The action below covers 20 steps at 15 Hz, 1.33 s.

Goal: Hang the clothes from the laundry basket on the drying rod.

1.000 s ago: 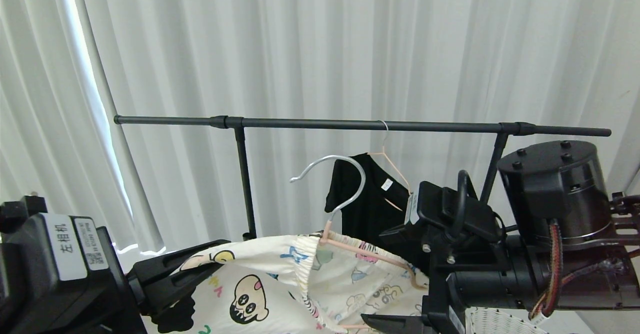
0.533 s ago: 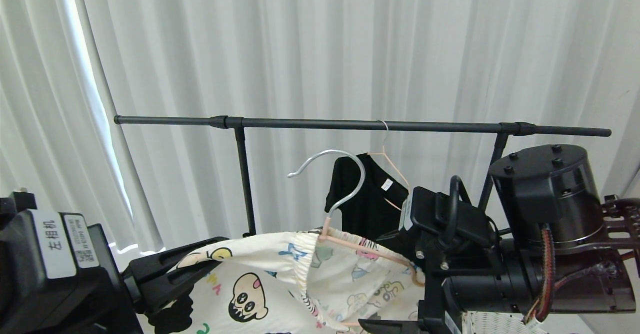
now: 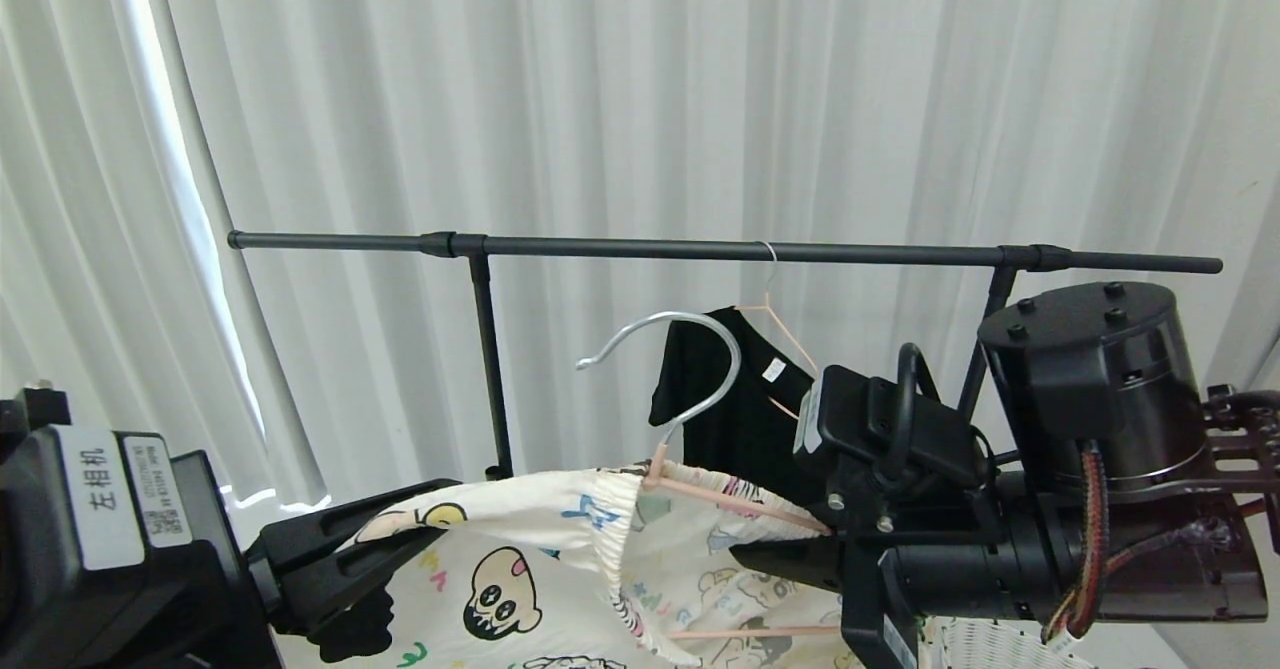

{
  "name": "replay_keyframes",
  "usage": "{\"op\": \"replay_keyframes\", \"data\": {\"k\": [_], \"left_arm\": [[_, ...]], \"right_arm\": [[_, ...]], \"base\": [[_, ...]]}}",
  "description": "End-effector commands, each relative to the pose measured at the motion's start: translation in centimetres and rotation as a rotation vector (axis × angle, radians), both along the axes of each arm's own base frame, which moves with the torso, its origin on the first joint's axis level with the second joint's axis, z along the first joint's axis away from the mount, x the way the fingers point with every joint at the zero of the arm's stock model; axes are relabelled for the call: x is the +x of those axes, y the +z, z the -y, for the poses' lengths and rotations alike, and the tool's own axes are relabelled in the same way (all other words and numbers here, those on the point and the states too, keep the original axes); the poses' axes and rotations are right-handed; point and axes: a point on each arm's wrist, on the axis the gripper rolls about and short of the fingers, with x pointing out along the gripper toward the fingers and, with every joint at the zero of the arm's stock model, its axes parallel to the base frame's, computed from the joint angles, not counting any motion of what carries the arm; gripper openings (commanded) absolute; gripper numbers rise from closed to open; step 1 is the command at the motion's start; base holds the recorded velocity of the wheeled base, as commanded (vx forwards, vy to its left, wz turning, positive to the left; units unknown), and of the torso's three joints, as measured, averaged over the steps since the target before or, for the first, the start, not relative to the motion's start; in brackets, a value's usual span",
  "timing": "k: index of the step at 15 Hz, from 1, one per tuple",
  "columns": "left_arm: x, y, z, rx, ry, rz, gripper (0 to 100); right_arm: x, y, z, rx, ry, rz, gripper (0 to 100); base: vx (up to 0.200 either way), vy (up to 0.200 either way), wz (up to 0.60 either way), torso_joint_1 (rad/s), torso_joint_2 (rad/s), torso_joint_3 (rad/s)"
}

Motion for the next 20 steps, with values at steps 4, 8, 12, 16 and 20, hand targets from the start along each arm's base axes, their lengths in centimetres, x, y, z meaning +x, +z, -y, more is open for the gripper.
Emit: {"op": "replay_keyframes", "data": {"k": [4, 8, 12, 16, 20], "left_arm": [[0.1, 0.0, 0.0, 0.002, 0.003, -0.002, 100], [-0.2, 0.0, -0.3, -0.01, 0.006, 0.002, 100], [-0.9, -0.4, -1.1, -0.018, 0.017, 0.011, 100], [-0.7, -1.9, -3.1, -0.004, 0.168, -0.015, 100], [-1.2, -3.8, -4.4, -0.027, 0.256, -0.087, 100]], "right_arm": [[0.0, 0.9, 0.2, 0.027, -0.006, 0.021, 0], [0.7, 1.9, 1.7, 0.054, -0.061, 0.046, 0], [1.9, 2.4, 4.1, 0.051, -0.135, 0.099, 0], [1.4, 3.2, 5.8, 0.077, -0.17, 0.127, 0], [0.9, 4.0, 6.7, 0.104, -0.181, 0.153, 0]], "base": [[0.0, 0.0, 0.0, 0.0, 0.0, 0.0], [0.0, 0.0, 0.0, 0.0, 0.0, 0.0], [0.0, 0.0, 0.0, 0.0, 0.0, 0.0], [0.0, 0.0, 0.0, 0.0, 0.0, 0.0], [0.0, 0.0, 0.0, 0.0, 0.0, 0.0]]}}
